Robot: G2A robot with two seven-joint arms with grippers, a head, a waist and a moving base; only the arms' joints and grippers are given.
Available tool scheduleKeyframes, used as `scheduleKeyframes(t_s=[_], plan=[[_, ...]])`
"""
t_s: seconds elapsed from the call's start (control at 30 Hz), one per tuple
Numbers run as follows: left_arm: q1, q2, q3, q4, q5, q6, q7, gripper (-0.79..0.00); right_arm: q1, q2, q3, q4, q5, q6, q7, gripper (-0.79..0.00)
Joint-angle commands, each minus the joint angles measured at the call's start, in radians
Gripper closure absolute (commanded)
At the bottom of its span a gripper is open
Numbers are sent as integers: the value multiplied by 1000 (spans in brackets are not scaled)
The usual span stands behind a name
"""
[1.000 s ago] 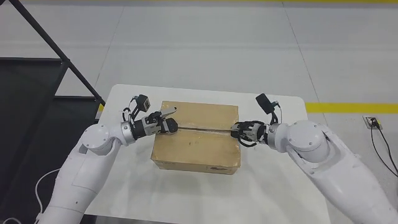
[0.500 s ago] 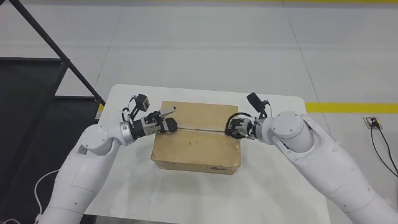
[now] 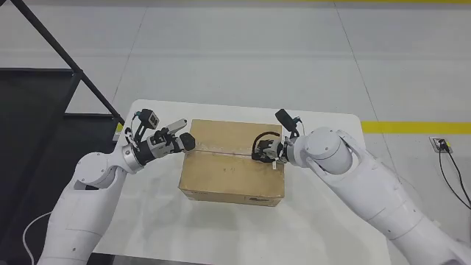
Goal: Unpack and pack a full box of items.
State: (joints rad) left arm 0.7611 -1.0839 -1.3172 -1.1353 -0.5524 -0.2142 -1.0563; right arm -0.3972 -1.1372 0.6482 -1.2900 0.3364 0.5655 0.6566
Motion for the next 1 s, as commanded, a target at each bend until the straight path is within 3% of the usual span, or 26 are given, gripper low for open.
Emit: scheduleKeyframes(t_s=[0.0,0.43,0.97], plan=[[24,8,-34,-13,-13,-4,0,-785,17,-18,-20,23,6,-12,-1,0],[188,47,-224,-106,-85,-26,5,-785,121,-174,-152,209,90,-111,-31,0],[303,64,-322,-126,-155,-52,-18,-785,199,-379,-256,408,126,-196,-108,0]])
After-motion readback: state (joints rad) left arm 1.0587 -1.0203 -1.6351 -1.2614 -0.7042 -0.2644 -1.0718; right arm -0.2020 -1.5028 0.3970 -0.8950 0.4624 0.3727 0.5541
